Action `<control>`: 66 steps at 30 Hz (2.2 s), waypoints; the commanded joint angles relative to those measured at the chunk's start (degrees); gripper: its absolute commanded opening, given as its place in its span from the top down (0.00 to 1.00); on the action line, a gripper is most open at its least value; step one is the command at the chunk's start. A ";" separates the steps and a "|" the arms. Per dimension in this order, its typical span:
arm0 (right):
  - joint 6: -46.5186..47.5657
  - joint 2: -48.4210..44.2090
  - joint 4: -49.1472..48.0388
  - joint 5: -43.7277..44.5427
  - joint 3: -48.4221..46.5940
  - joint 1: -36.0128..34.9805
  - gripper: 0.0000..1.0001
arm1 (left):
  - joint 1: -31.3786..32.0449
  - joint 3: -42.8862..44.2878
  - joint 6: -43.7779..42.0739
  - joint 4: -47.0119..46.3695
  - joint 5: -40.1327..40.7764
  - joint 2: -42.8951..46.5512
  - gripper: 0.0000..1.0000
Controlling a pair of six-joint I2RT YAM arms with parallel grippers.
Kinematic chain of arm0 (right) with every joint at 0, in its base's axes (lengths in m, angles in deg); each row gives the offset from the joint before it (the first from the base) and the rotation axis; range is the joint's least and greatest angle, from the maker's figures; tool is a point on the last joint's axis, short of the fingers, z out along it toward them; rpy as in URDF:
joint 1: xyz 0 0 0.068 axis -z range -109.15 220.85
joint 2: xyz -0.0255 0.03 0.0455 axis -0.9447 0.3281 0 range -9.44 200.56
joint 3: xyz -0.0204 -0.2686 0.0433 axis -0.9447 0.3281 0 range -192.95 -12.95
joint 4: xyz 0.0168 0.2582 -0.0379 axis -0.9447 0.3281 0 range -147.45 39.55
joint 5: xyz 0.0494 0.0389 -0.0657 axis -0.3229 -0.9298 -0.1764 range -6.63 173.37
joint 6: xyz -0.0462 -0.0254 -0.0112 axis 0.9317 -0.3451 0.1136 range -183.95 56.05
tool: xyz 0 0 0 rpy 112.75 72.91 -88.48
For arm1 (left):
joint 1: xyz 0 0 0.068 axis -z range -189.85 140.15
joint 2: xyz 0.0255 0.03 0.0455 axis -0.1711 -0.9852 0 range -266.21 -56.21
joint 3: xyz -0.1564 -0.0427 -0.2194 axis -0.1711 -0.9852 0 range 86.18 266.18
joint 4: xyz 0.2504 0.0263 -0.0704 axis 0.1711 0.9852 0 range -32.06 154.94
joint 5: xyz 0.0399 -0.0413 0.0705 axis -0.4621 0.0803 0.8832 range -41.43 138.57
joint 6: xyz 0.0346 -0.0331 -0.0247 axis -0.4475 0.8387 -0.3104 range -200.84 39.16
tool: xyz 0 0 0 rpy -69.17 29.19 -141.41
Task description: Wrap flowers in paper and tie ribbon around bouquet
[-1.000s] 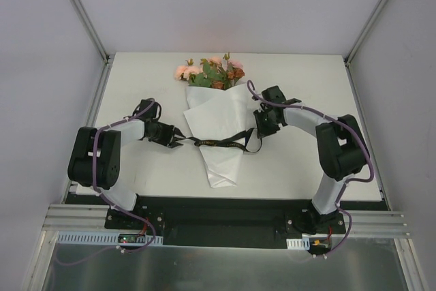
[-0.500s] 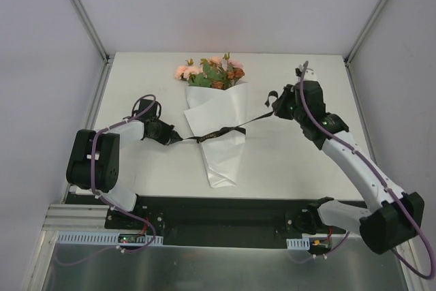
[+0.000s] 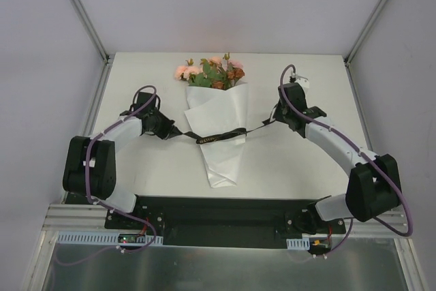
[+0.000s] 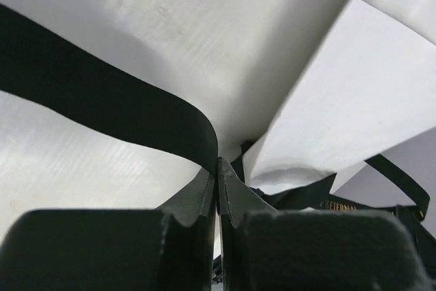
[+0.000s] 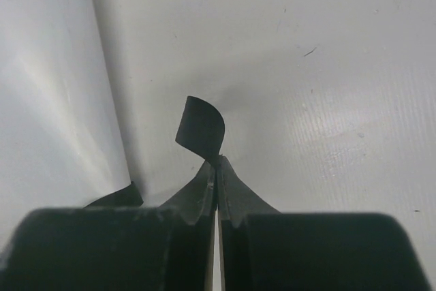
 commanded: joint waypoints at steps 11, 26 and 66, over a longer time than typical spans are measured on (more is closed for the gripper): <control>-13.18 3.66 4.37 0.52 -0.87 7.08 0.99 | 5.26 8.20 -4.97 9.28 3.70 5.01 1.00; -11.52 12.80 1.29 2.26 -1.13 11.30 0.99 | -3.43 8.64 -11.91 16.40 12.14 2.37 1.00; -14.16 14.91 -0.02 -11.18 1.15 42.15 1.00 | -32.88 3.01 -17.89 19.57 11.27 4.13 1.00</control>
